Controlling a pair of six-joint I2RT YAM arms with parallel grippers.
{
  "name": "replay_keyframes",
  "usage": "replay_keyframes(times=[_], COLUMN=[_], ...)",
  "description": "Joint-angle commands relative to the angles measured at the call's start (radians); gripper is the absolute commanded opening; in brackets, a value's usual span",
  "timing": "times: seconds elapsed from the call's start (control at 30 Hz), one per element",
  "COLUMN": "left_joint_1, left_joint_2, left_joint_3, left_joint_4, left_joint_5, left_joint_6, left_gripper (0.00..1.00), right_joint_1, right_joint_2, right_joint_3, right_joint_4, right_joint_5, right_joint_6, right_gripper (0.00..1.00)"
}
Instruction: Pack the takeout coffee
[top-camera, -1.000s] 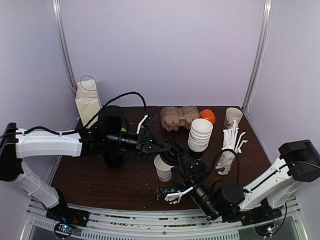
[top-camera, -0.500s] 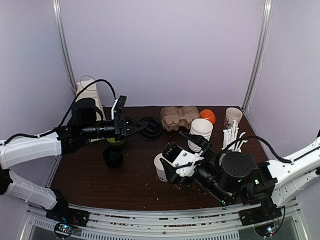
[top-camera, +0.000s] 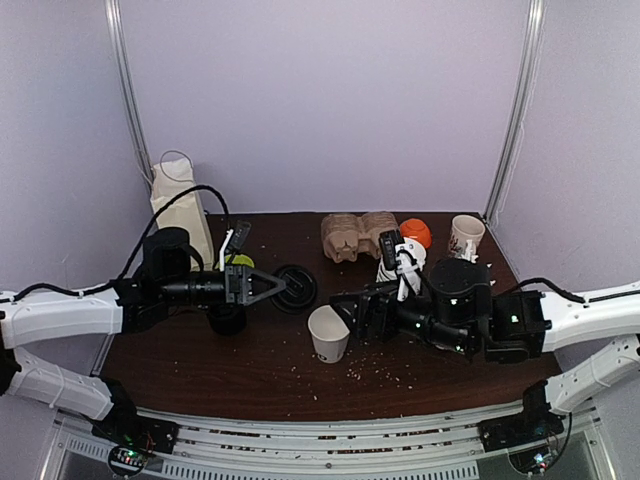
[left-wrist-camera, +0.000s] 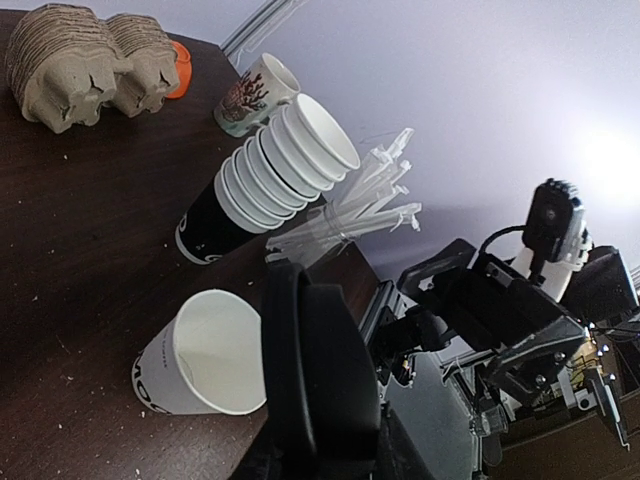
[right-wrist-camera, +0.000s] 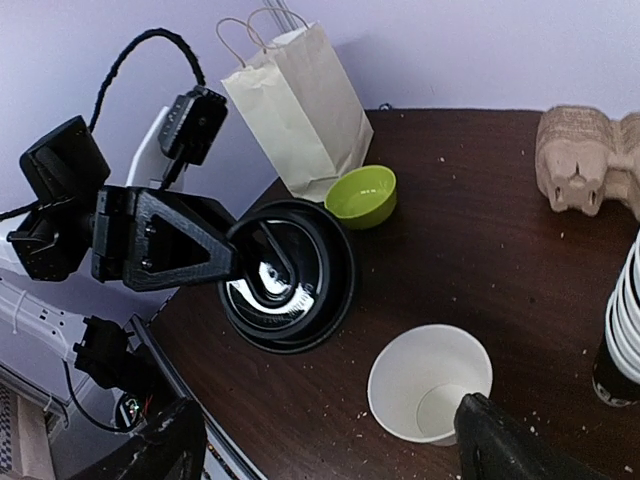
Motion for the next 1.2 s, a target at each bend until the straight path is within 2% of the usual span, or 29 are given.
replay_keyframes(times=[0.0,0.17,0.3,0.57,0.87,1.07,1.17], left_joint_1=[-0.012,-0.029,-0.056,-0.072,-0.082,-0.099,-0.102], left_joint_2=[-0.005,0.053,0.102,0.182,0.249,0.277,0.284], left_joint_3=[-0.068,-0.099,-0.076,-0.051,-0.051,-0.051,-0.050], left_joint_4=[0.159,0.284,0.312,0.426,0.576,0.603,0.613], left_joint_5=[0.010,0.019,0.012,0.057,0.125,0.139,0.143], left_joint_6=[-0.012,-0.065,-0.065,-0.127,-0.239,-0.257,-0.260], left_gripper=[0.00,0.00,0.00,0.00,0.00,0.00,0.00], right_joint_1=[-0.034,-0.083,-0.121,-0.200,-0.217,-0.223,-0.229], right_joint_2=[-0.004,-0.013,-0.004,0.008,0.083,0.128,0.133], right_joint_3=[-0.069,-0.136,-0.168,-0.181,-0.154,-0.143,-0.153], right_joint_4=[0.030,0.097,0.138,0.198,0.248,0.308,0.337], right_joint_5=[-0.090,-0.131,-0.174,-0.288,-0.397,-0.452,-0.466], right_joint_6=[0.241,0.319,0.373,0.422,0.436,0.453,0.465], right_gripper=[0.88,0.88,0.88,0.82,0.77,0.69,0.59])
